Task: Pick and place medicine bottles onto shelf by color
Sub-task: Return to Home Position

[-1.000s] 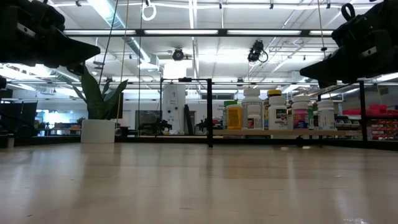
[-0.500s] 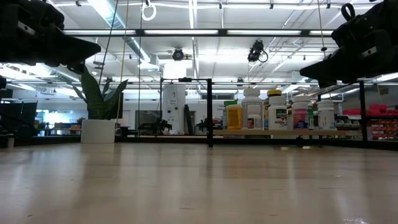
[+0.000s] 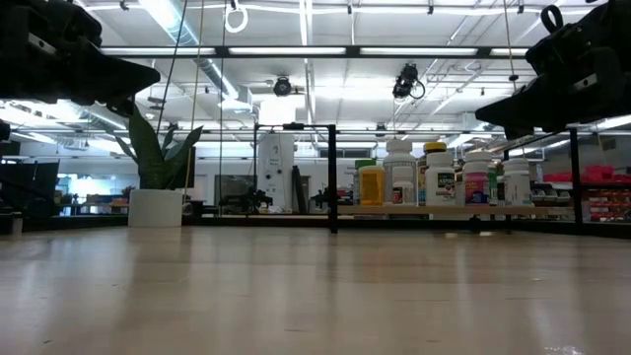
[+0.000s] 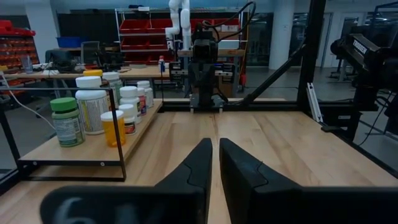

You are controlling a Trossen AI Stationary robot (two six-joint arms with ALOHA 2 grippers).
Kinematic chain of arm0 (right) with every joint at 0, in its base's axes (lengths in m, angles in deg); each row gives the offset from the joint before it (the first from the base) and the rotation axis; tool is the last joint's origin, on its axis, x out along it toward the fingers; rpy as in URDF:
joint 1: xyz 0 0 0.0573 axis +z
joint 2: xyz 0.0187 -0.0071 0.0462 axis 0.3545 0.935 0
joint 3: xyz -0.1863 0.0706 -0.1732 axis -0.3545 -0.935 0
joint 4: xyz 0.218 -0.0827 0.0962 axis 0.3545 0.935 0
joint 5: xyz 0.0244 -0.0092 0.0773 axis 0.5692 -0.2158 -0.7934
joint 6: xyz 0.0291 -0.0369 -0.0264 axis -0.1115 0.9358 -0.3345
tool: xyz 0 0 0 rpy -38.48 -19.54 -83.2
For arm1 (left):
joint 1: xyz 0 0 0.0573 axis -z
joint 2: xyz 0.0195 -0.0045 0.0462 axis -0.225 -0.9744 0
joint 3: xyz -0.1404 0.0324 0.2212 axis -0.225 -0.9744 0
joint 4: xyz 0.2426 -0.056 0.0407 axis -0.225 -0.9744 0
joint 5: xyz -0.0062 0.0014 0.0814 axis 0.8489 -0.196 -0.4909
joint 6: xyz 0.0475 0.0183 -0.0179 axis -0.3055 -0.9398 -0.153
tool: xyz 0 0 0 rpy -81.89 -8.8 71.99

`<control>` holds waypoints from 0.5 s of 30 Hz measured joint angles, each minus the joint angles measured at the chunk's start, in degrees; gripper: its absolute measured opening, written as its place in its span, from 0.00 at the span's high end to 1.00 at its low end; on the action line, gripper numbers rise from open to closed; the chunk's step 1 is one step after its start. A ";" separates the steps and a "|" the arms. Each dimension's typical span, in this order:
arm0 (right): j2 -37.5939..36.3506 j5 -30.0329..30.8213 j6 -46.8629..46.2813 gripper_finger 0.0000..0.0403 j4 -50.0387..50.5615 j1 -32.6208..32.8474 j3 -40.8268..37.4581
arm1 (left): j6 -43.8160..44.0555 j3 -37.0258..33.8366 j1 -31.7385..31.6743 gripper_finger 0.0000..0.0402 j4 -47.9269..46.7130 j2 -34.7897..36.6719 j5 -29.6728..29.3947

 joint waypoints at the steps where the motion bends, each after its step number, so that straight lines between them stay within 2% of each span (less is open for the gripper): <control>1: 0.00 0.00 0.00 0.97 0.00 0.00 0.00 | -0.01 0.00 0.00 0.90 0.00 0.00 0.00; 15: 0.00 0.00 -0.02 0.97 0.00 0.00 0.00 | -0.01 0.00 0.00 0.93 0.06 0.00 0.04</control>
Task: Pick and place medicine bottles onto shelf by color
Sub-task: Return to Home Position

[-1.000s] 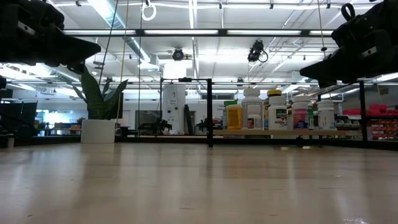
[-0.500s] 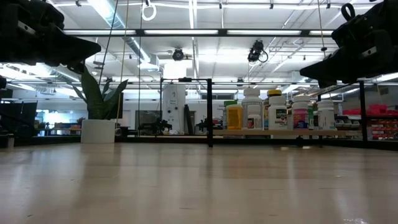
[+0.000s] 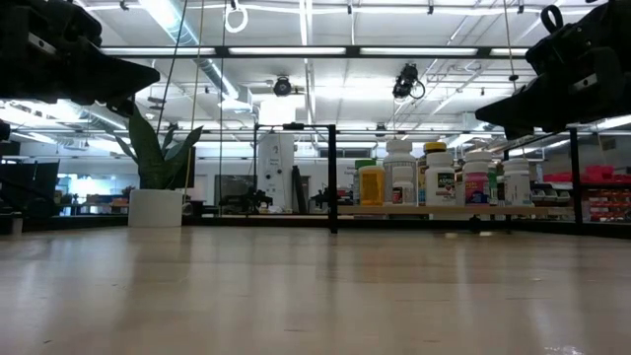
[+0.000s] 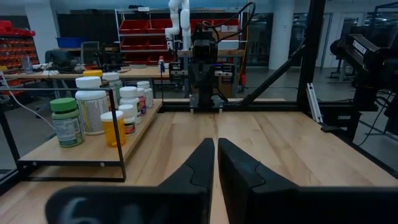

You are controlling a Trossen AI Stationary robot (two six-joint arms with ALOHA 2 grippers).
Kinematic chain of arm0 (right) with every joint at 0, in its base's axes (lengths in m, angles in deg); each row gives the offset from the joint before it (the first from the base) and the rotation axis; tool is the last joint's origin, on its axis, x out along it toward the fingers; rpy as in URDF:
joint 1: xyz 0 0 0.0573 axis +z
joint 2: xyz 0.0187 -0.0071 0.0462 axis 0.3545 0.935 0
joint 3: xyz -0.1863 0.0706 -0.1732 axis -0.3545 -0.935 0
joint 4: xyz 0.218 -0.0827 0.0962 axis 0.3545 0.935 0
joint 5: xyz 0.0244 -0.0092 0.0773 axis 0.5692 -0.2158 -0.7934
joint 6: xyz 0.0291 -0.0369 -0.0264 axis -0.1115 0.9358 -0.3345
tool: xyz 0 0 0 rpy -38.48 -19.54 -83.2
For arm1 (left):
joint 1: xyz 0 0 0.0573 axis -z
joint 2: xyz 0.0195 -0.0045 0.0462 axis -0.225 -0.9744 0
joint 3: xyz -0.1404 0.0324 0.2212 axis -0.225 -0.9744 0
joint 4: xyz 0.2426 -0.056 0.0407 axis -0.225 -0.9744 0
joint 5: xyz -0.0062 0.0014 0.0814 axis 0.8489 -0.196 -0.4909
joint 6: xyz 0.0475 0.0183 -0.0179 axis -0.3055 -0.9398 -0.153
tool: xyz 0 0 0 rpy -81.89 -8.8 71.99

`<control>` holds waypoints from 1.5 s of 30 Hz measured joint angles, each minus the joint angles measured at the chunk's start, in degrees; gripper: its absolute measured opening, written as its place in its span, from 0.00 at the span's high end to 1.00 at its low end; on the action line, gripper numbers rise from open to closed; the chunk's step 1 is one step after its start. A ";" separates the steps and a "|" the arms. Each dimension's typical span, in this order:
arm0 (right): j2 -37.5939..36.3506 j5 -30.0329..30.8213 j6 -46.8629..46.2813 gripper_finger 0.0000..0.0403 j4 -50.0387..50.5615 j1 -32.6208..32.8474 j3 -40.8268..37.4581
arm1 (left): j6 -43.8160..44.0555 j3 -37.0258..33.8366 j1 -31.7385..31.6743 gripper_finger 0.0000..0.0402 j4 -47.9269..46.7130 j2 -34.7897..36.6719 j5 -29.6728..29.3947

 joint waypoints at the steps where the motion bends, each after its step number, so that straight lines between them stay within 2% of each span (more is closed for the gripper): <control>1: 0.00 0.00 0.01 0.97 0.01 0.00 0.00 | 0.00 0.00 0.00 0.93 0.00 0.00 0.00; 9: 0.00 0.00 -0.01 0.97 0.02 0.00 0.00 | 0.02 0.00 0.00 0.90 0.00 0.00 0.00; 19: -0.02 0.00 0.00 0.97 0.00 0.00 0.00 | 0.00 0.00 0.00 0.94 0.00 0.00 0.02; 30: -0.02 0.00 -0.01 0.97 0.01 0.01 0.00 | 0.00 0.00 0.00 0.90 0.00 0.00 0.00; 45: -0.02 0.00 -0.01 0.97 0.02 0.00 0.00 | 0.00 0.00 0.00 0.93 0.00 0.01 0.00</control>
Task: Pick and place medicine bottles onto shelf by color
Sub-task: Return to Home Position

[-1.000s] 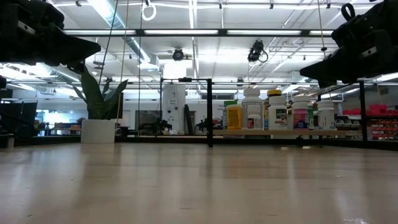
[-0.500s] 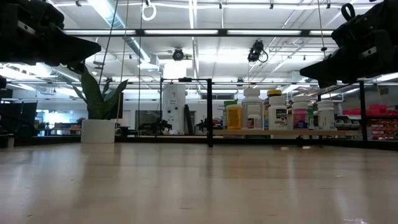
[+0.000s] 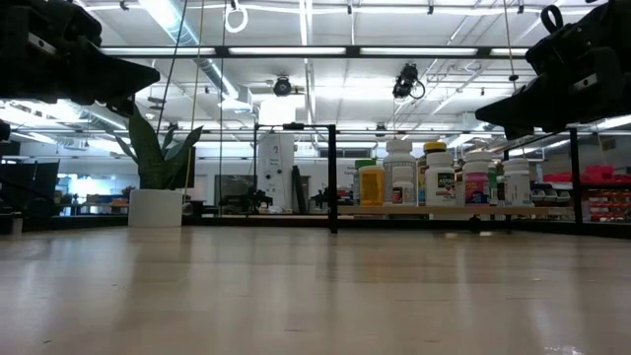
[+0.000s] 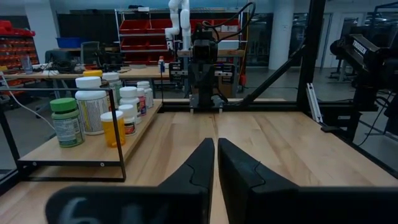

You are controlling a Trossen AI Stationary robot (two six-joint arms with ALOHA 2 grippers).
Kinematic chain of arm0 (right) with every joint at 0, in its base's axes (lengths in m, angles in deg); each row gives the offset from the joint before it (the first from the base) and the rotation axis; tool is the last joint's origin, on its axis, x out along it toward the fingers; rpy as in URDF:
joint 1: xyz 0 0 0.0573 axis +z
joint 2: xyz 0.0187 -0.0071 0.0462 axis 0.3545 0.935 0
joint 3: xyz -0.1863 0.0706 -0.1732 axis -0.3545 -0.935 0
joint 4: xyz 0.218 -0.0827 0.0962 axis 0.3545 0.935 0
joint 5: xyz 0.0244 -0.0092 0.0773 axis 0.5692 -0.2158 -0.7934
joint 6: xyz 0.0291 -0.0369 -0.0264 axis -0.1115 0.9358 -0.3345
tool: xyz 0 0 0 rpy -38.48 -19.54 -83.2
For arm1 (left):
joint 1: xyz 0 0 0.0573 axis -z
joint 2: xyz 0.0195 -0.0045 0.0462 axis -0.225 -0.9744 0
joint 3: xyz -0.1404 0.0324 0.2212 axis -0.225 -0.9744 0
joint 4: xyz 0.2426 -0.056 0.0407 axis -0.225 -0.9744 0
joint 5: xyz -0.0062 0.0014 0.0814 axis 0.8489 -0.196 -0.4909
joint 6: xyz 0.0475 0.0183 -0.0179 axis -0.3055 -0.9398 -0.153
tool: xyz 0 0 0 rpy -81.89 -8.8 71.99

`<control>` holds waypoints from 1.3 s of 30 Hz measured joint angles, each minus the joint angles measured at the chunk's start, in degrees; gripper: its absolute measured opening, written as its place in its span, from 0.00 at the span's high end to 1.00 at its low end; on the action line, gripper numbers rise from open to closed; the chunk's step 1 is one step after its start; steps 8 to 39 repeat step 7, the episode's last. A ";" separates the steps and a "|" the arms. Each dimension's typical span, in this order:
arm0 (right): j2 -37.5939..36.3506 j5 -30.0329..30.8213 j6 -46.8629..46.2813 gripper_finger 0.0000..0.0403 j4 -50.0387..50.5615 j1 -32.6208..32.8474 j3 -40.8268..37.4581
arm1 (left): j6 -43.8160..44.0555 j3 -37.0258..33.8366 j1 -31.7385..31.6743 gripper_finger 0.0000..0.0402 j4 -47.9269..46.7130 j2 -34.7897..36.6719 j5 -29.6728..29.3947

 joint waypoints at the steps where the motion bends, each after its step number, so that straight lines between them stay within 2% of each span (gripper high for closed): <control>1: 0.00 0.00 0.00 0.97 -0.01 0.00 0.00 | 0.00 0.00 0.00 0.93 0.00 -0.01 0.00; 39: 0.01 0.00 0.00 0.97 -0.01 0.00 0.00 | 0.00 -0.02 0.00 0.91 0.00 -0.01 0.00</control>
